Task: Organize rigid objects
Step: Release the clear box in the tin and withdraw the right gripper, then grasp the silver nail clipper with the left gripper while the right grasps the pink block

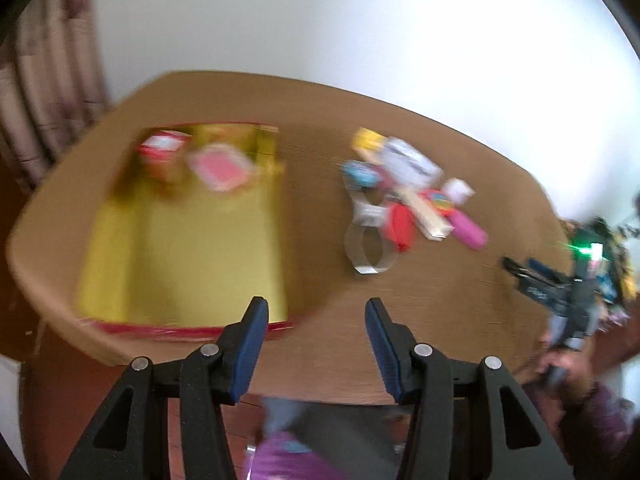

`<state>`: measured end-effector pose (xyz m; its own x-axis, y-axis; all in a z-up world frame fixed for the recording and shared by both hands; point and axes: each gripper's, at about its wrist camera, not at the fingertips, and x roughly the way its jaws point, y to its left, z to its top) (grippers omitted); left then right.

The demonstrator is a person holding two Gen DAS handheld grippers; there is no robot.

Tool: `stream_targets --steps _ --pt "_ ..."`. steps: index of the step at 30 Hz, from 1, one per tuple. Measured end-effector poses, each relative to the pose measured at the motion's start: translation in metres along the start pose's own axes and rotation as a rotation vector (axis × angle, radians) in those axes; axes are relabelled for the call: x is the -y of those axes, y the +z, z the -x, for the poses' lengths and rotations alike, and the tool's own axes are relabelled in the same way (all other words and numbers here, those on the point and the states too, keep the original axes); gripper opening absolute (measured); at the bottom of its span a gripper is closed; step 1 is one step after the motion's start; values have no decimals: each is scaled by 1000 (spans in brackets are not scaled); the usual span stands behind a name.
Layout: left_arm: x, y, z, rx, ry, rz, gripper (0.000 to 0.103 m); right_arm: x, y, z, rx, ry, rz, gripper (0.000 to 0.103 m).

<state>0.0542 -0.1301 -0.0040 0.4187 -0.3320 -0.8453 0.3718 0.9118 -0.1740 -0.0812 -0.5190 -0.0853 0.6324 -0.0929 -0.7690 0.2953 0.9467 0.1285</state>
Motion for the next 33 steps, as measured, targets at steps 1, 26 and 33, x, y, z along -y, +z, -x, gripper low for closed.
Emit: stream_targets --steps 1,26,33 --pt "12 8 -10 -33 -35 -22 52 4 1 1 9 23 -17 77" --pt "78 48 -120 -137 57 -240 52 8 3 1 38 207 -64 78" --pt "84 45 -136 -172 66 -304 35 10 3 0 38 222 -85 79"
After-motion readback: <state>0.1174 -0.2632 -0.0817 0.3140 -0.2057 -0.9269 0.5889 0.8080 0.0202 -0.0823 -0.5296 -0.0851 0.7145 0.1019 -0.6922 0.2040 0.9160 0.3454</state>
